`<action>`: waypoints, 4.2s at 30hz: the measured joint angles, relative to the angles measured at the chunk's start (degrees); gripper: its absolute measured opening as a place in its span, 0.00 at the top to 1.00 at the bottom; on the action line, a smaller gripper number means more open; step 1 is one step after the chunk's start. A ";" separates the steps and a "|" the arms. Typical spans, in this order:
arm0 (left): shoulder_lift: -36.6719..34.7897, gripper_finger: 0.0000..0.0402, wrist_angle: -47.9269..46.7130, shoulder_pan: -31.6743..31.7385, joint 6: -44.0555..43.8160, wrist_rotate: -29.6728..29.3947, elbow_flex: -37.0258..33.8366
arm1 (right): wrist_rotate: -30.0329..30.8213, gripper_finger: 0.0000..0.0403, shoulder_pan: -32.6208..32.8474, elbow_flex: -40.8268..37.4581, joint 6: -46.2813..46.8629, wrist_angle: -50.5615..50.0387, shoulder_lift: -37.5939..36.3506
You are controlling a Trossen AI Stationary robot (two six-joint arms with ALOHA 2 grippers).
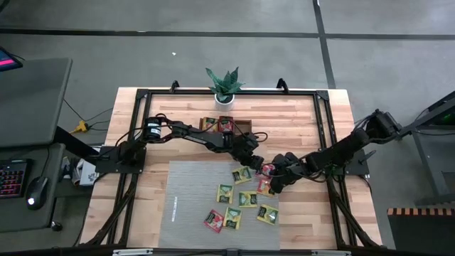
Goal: Pick & Place Tea
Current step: Put the red tea bag into the middle section of the wooden organizer
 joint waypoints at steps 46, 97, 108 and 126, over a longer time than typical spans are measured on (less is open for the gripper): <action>-0.09 1.00 -1.76 1.06 8.56 -2.23 0.00 | -2.35 1.00 -0.44 0.06 0.46 1.75 -0.17; -10.05 1.00 -75.44 5.34 64.46 -20.38 30.58 | 3.10 1.00 -0.47 0.13 6.52 -10.42 -18.45; -10.03 1.00 -76.60 12.17 68.37 -22.80 30.58 | 3.12 1.00 -0.47 0.13 6.57 -10.23 -18.45; -9.86 1.00 -75.84 13.31 72.60 -23.71 30.50 | 3.33 1.00 -0.47 0.13 6.73 -10.23 -18.45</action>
